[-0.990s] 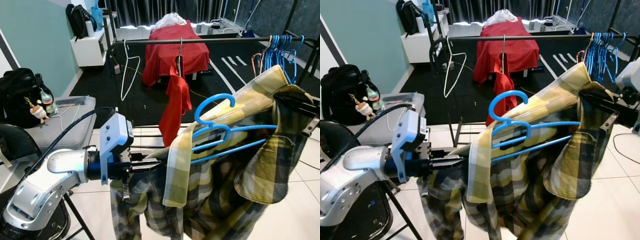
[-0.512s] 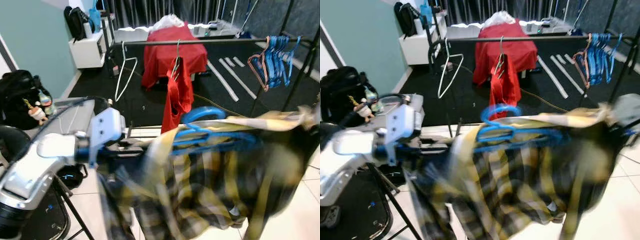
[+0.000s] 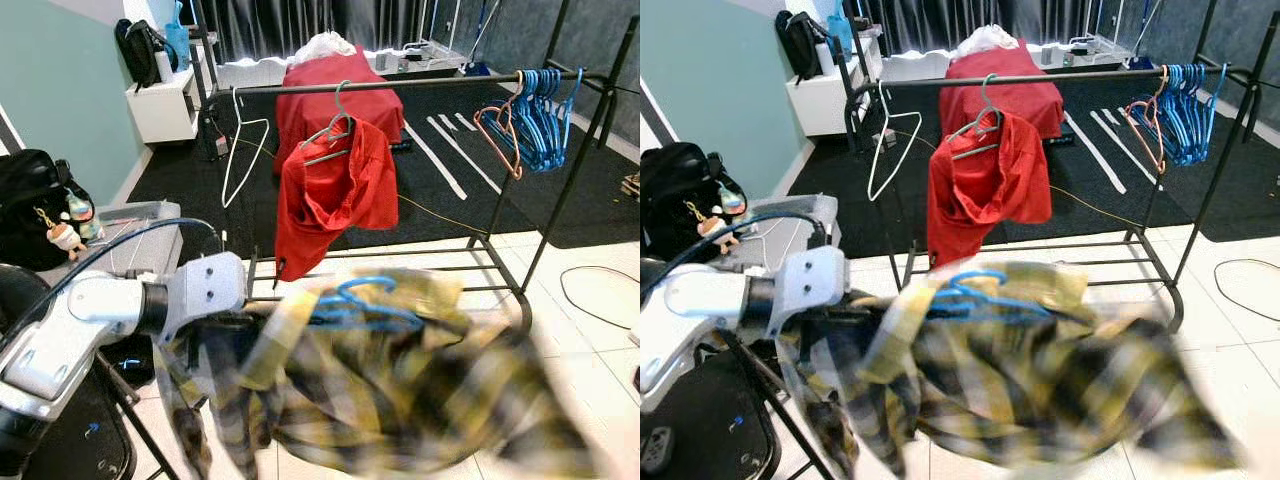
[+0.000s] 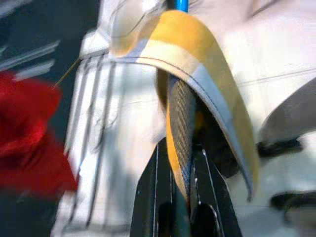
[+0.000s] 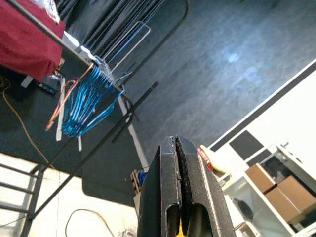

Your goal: Hang hanger

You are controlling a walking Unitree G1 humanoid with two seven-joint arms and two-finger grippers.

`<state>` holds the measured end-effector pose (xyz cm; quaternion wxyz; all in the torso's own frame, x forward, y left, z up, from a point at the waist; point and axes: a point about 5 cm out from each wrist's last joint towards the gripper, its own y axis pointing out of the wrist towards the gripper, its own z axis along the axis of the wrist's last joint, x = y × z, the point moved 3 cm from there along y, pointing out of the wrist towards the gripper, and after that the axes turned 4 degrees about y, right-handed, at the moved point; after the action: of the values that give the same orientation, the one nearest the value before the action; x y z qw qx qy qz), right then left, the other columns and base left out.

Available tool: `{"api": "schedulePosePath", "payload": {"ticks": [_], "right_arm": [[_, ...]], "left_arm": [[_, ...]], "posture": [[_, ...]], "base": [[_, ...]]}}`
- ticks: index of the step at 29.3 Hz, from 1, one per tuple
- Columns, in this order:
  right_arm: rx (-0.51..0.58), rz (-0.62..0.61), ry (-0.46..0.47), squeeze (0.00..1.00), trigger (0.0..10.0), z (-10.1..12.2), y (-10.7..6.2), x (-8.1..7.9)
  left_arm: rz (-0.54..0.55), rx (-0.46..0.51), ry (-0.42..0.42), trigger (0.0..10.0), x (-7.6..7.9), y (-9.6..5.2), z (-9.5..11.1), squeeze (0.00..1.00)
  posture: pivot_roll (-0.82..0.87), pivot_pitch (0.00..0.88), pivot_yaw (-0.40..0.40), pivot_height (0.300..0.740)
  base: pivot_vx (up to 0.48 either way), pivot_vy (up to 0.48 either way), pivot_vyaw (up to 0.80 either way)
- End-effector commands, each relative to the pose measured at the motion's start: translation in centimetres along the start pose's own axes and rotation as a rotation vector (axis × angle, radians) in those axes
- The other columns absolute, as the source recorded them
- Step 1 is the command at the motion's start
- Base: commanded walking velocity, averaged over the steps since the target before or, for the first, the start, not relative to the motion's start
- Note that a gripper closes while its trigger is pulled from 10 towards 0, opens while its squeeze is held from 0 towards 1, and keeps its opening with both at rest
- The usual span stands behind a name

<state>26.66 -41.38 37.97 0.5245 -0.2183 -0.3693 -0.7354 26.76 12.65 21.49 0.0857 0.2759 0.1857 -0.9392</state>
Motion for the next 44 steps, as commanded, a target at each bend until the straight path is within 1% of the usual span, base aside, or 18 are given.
{"api": "schedulePosePath", "payload": {"ticks": [1,5,10,11,12,13,14,15,21,23,24,25,27,32,33,34,35,44], "right_arm": [[0.012,-0.001,0.001,0.0,0.0,0.1,0.2,-0.3],[-0.006,0.042,0.024,0.0,0.0,-0.6,0.3,-2.3],[-0.017,0.109,0.07,0.0,0.0,-1.2,0.3,-4.5],[0.021,0.213,0.206,0.0,10.0,-0.6,0.2,-6.9],[0.091,0.31,0.374,0.0,10.0,0.7,-0.1,-9.1],[0.184,0.402,0.57,0.13,10.0,2.4,-0.7,-10.6],[0.184,0.402,0.57,0.13,10.0,2.4,-0.7,-10.6],[0.302,0.545,0.761,1.0,10.0,4.8,-1.9,-11.9],[0.364,0.709,0.825,1.0,10.0,6.4,-3.4,-13.1],[0.399,0.974,0.827,1.0,10.0,8.4,-5.9,-14.7],[0.336,1.112,0.746,1.0,10.0,8.2,-7.1,-16.2],[0.336,1.112,0.746,1.0,10.0,8.2,-7.1,-16.2],[0.201,1.263,0.614,1.0,10.0,6.8,-8.5,-18.2],[0.072,1.301,0.54,1.0,10.0,5.6,-8.8,-18.6],[0.037,1.321,0.514,0.39,10.0,5.4,-9.0,-18.9],[0.013,1.336,0.496,0.39,10.0,5.2,-9.3,-19.2],[-0.008,1.379,0.49,0.0,10.0,5.1,-9.9,-19.6],[0.077,1.607,0.593,0.0,10.0,7.7,-12.8,-20.1]], "left_arm": [[0.001,0.074,0.008,10.0,-0.2,-0.1,1.4,0.0],[-0.095,0.222,-0.04,10.0,0.8,-0.1,3.8,0.0],[-0.147,0.285,-0.092,10.0,1.3,-0.5,4.5,0.0],[-0.125,0.304,-0.113,10.0,0.9,-0.4,4.6,0.0],[-0.1,0.316,-0.122,10.0,0.5,-0.2,4.6,0.0],[-0.073,0.316,-0.129,10.0,0.1,0.1,4.4,0.0],[-0.073,0.316,-0.129,10.0,0.1,0.1,4.4,0.0],[-0.041,0.301,-0.128,10.0,-0.3,0.5,4.1,0.0],[-0.023,0.276,-0.128,10.0,-0.6,0.8,3.9,0.0],[-0.037,0.224,-0.106,10.0,-0.3,1.8,3.2,0.0],[-0.053,0.191,-0.087,10.0,0.0,2.3,2.8,0.0],[-0.053,0.191,-0.087,10.0,0.0,2.3,2.8,0.0],[-0.079,0.128,-0.05,10.0,0.4,2.9,2.1,0.0],[-0.104,0.038,-0.02,10.0,0.7,3.3,0.9,0.0],[-0.107,0.032,-0.015,10.0,0.7,3.4,0.8,0.0],[-0.109,0.029,-0.012,10.0,0.7,3.4,0.8,0.0],[-0.112,0.029,-0.009,10.0,0.7,3.4,0.9,0.0],[-0.125,0.026,0.009,10.0,0.8,3.7,0.7,0.0]], "posture": [[-0.19,0.0,0.045,0.74],[-0.19,0.0,0.045,0.74],[-0.19,0.0,0.046,0.74],[-0.19,0.0,0.051,0.74],[-0.19,0.0,0.051,0.74],[-0.19,0.0,0.052,0.74],[-0.19,0.0,0.052,0.74],[-0.19,0.0,0.053,0.74],[-0.19,0.0,0.053,0.74],[-0.2,0.0,0.052,0.74],[-0.2,0.0,0.053,0.74],[-0.2,0.0,0.053,0.74],[-0.2,0.0,0.053,0.74],[-0.21,0.0,0.052,0.74],[-0.21,0.0,0.053,0.74],[-0.21,0.0,0.053,0.74],[-0.21,0.0,0.054,0.74],[-0.21,0.0,0.057,0.74]], "base": [[0.0,0.0,0.0],[0.0,0.0,0.0],[0.0,0.0,0.0],[0.0,0.0,0.0],[0.0,0.0,0.0],[0.0,0.0,0.0],[0.0,0.0,0.0],[0.0,0.0,0.0],[0.0,0.0,0.0],[0.0,0.0,0.0],[0.0,0.0,0.0],[0.0,0.0,0.0],[0.0,0.0,0.0],[0.0,0.0,0.0],[0.0,0.0,0.0],[0.0,0.0,0.0],[0.0,0.0,0.0],[0.0,0.0,0.0]]}}
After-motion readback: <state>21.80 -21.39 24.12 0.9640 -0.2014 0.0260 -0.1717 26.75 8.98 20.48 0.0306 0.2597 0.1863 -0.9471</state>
